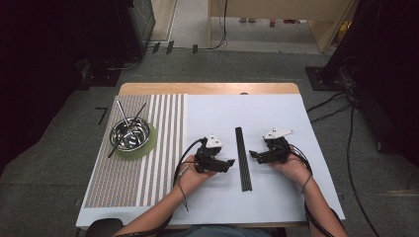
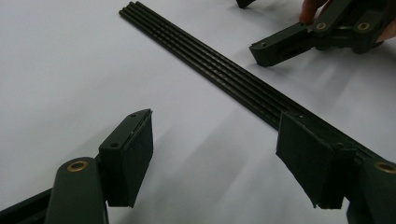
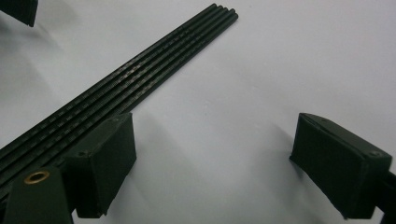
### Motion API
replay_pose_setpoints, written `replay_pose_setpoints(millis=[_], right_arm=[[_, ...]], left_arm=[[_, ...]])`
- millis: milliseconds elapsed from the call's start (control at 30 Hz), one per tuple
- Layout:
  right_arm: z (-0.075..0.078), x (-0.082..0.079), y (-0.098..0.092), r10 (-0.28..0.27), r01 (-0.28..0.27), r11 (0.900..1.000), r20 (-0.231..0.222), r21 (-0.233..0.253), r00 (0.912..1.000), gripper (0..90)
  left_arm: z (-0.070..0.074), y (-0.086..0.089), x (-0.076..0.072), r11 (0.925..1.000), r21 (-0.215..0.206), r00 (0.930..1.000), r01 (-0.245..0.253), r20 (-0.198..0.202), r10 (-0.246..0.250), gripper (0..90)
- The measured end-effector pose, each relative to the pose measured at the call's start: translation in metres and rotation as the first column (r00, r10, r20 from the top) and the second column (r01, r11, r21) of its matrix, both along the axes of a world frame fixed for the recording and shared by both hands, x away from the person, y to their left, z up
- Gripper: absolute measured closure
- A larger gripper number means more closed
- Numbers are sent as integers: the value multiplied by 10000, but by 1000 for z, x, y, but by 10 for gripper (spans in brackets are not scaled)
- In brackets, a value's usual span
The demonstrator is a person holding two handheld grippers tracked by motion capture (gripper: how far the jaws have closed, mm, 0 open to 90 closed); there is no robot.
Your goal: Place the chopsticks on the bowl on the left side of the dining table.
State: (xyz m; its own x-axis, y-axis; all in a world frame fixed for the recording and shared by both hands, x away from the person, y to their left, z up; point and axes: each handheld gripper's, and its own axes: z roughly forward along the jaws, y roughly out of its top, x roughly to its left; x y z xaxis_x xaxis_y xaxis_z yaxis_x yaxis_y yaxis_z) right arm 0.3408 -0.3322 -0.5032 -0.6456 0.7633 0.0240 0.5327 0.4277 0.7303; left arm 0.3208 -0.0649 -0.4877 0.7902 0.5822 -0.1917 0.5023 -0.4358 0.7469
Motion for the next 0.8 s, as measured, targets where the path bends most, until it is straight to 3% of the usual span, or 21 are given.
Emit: replay_pose_setpoints(millis=[800], right_arm=[[0,0,0,4,-4,10000,-3,-12,10000,133]], left_arm=[[-8,-24,-12,9998,25,9998,207,44,-207,222]])
